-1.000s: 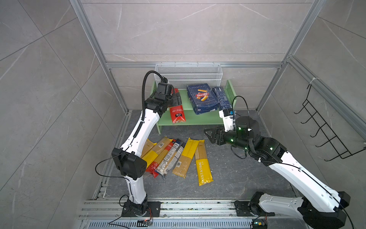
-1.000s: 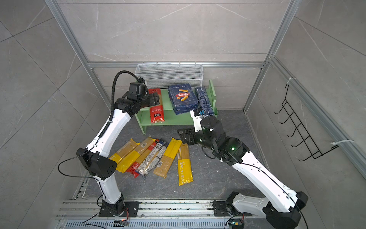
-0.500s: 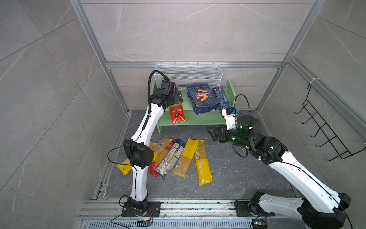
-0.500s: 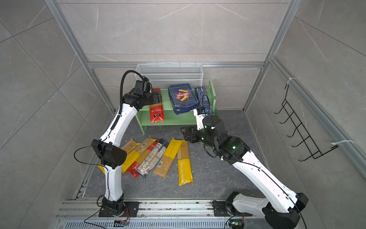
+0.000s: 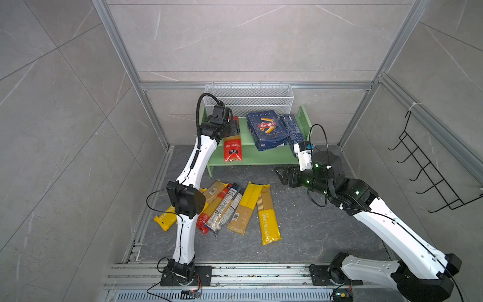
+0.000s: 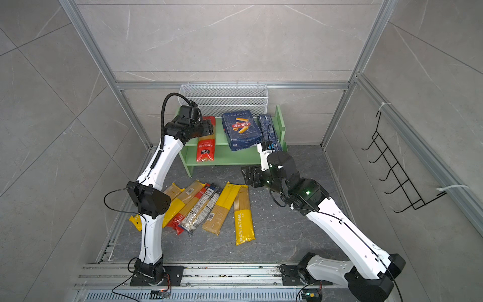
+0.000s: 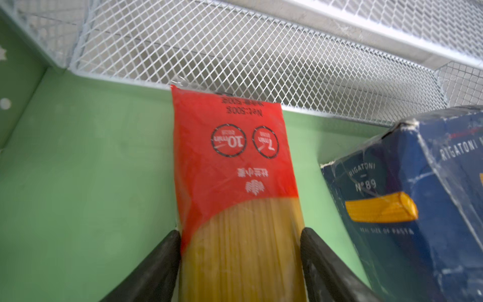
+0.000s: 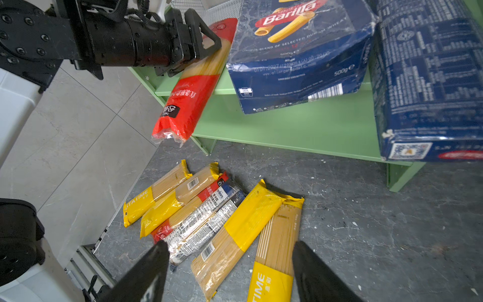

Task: Place and organize the pasta boxes and bags onto the shelf
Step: 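Grip the red bag with the left gripper and press it upright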

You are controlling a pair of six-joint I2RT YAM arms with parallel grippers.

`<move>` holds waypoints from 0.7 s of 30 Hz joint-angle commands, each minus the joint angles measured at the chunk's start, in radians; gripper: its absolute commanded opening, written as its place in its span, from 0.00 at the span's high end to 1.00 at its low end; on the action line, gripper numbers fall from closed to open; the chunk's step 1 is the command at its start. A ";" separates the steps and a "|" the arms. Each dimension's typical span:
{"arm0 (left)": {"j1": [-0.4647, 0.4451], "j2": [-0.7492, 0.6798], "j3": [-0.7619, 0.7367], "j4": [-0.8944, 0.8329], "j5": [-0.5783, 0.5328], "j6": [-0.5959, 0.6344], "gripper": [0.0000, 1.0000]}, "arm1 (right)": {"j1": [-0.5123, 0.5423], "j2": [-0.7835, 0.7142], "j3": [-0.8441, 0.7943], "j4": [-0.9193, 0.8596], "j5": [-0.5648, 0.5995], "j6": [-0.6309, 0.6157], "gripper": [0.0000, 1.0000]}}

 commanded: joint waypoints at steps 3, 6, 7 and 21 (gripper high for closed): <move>0.000 0.050 0.042 0.051 0.053 -0.029 0.34 | -0.013 -0.010 0.027 -0.047 0.035 -0.015 0.24; 0.000 0.062 0.042 0.073 0.058 -0.049 0.36 | -0.019 -0.015 0.028 -0.054 0.038 -0.017 0.24; -0.001 0.067 0.040 0.079 0.060 -0.057 0.37 | -0.021 -0.015 0.029 -0.055 0.040 -0.017 0.23; -0.042 0.085 -0.007 0.208 0.009 -0.163 0.47 | -0.040 -0.027 0.040 -0.074 0.035 -0.026 0.24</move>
